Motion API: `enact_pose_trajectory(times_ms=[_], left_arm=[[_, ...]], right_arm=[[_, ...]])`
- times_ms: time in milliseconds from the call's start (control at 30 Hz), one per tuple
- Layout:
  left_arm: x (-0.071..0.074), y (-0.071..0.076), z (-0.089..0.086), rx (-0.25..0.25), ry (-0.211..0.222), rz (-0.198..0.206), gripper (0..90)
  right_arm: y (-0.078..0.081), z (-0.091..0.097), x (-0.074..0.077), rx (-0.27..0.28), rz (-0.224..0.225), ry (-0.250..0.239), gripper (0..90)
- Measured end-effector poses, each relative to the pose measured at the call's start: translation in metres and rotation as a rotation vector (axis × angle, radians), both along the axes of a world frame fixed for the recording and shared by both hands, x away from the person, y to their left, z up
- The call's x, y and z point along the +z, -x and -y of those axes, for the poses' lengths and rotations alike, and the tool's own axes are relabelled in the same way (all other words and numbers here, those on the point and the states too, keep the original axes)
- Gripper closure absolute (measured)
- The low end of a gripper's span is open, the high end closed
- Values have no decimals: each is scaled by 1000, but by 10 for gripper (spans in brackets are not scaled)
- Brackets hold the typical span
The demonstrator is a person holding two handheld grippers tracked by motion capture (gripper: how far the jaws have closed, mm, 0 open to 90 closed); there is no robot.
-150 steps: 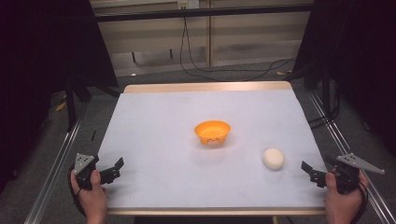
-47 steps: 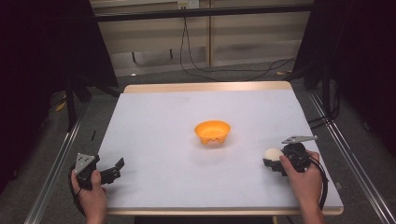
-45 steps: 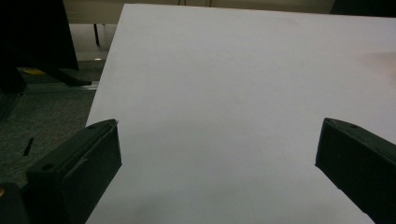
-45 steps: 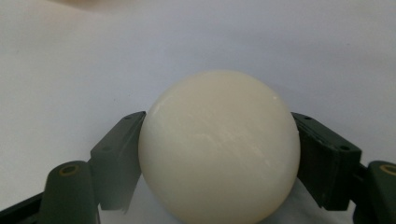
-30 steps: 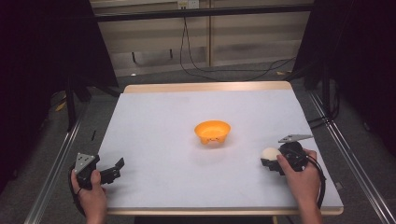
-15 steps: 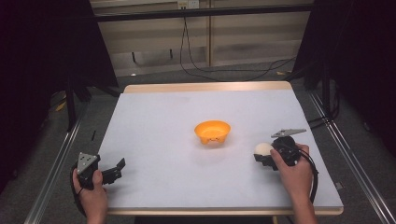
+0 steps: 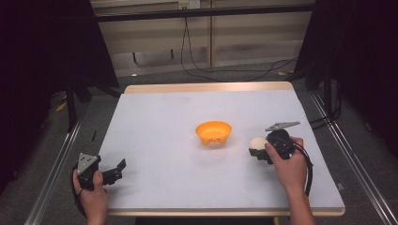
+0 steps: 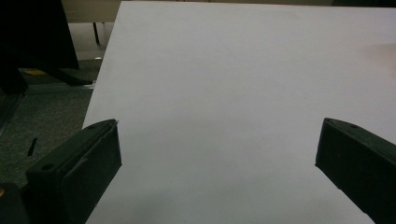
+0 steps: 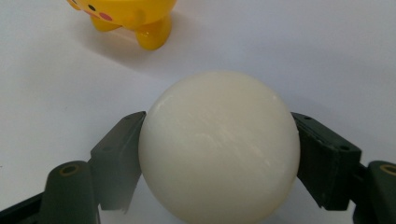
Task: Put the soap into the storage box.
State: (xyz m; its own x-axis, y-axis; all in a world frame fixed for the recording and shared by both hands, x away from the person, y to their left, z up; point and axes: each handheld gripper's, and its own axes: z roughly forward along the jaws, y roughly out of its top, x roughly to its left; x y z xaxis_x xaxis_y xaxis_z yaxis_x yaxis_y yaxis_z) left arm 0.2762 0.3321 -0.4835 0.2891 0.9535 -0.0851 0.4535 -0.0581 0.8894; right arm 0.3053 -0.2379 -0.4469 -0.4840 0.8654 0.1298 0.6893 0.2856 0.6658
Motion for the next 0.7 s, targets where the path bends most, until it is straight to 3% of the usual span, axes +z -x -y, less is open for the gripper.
enact_pose_trajectory(times_ms=[700], left_arm=[[0, -1, -1, -3, 4, -8, 0]], right_arm=[[-27, -33, 20, 49, 11, -15, 239]])
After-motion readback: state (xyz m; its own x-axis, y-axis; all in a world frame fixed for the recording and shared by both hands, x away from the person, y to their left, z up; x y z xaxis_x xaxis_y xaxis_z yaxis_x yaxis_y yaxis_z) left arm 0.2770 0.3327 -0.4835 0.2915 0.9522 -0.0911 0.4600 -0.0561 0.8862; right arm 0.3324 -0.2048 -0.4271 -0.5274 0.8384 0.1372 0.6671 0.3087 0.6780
